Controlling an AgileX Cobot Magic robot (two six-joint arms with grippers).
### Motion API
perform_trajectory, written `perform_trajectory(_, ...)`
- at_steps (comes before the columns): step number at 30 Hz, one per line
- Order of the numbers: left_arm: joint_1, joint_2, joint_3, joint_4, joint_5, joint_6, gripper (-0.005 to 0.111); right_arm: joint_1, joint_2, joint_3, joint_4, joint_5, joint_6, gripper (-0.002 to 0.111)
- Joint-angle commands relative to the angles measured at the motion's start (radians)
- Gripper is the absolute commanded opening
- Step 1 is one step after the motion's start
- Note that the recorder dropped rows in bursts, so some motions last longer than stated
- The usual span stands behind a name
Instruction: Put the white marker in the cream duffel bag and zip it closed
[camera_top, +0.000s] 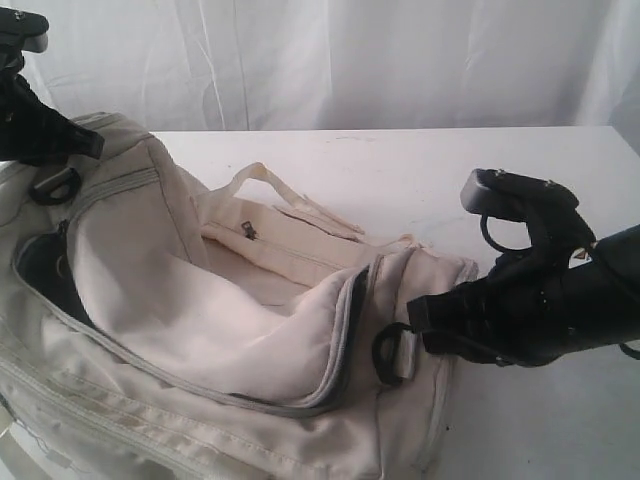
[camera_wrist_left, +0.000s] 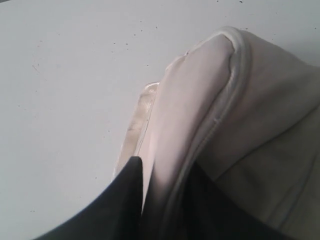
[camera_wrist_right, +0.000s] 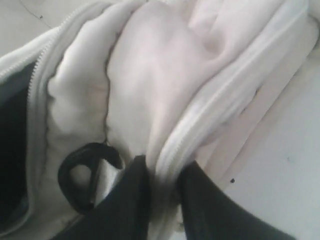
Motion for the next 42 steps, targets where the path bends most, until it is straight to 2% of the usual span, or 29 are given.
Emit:
perform_trajectory(1, -0.002, -0.017, -0.004, 0.002, 0.015, 0.020, 0.032, -0.026, 0.004, -0.004, -0.068, -0.101, -0.007, 0.002)
perform_trajectory(4, -0.002, -0.017, -0.004, 0.002, 0.026, 0.022, 0.029, -0.087, 0.011, -0.030, -0.143, -0.099, -0.005, 0.000)
perform_trajectory(9, -0.002, -0.012, -0.002, -0.064, 0.058, 0.027, 0.008, -0.232, 0.057, -0.117, -0.167, -0.069, -0.096, 0.000)
perform_trajectory(11, -0.004, -0.012, -0.002, -0.117, 0.073, 0.055, 0.004, -0.272, 0.086, -0.179, -0.165, -0.052, -0.156, 0.000)
perform_trajectory(13, -0.022, -0.012, -0.002, -0.266, 0.102, 0.178, 0.003, -0.312, 0.150, -0.288, -0.159, -0.015, -0.237, 0.000)
perform_trajectory(17, -0.079, -0.012, -0.002, -0.451, 0.113, 0.329, 0.003, -0.325, 0.237, -0.418, -0.157, 0.010, -0.297, 0.000)
perform_trajectory(20, -0.133, -0.012, -0.002, -0.494, 0.113, 0.358, 0.003, -0.325, 0.292, -0.511, -0.157, 0.033, -0.328, 0.000)
perform_trajectory(24, -0.172, -0.016, -0.002, -0.494, 0.140, 0.371, 0.003, -0.325, 0.334, -0.588, -0.157, 0.136, -0.328, 0.000)
perform_trajectory(26, -0.172, -0.027, -0.002, -0.494, 0.169, 0.406, 0.003, -0.325, 0.313, -0.589, -0.159, 0.176, -0.328, 0.007)
perform_trajectory(27, -0.172, -0.038, -0.002, -0.494, 0.179, 0.426, 0.005, -0.325, 0.282, -0.589, -0.157, 0.193, -0.347, 0.019)
perform_trajectory(28, -0.172, -0.043, -0.002, -0.494, 0.180, 0.434, 0.007, -0.325, 0.263, -0.589, -0.157, 0.199, -0.347, 0.025)
perform_trajectory(29, -0.172, -0.050, -0.002, -0.494, 0.182, 0.442, 0.011, -0.325, 0.231, -0.589, -0.157, 0.218, -0.347, 0.037)
perform_trajectory(32, -0.172, -0.060, -0.002, -0.494, 0.180, 0.445, 0.018, -0.325, 0.166, -0.589, -0.157, 0.252, -0.347, 0.047)
perform_trajectory(34, -0.172, -0.060, -0.002, -0.494, 0.180, 0.448, 0.018, -0.325, 0.119, -0.589, -0.149, 0.266, -0.370, 0.047)
perform_trajectory(36, -0.172, -0.060, -0.002, -0.494, 0.169, 0.447, 0.018, -0.325, 0.126, -0.582, -0.023, 0.336, -0.473, 0.047)
perform_trajectory(39, -0.172, -0.060, -0.002, -0.494, 0.157, 0.447, 0.018, -0.302, 0.195, -0.514, 0.266, 0.389, -0.685, 0.046)
perform_trajectory(42, -0.172, -0.060, -0.002, -0.515, 0.149, 0.447, 0.018, -0.248, 0.251, -0.488, 0.375, 0.416, -0.784, 0.043)
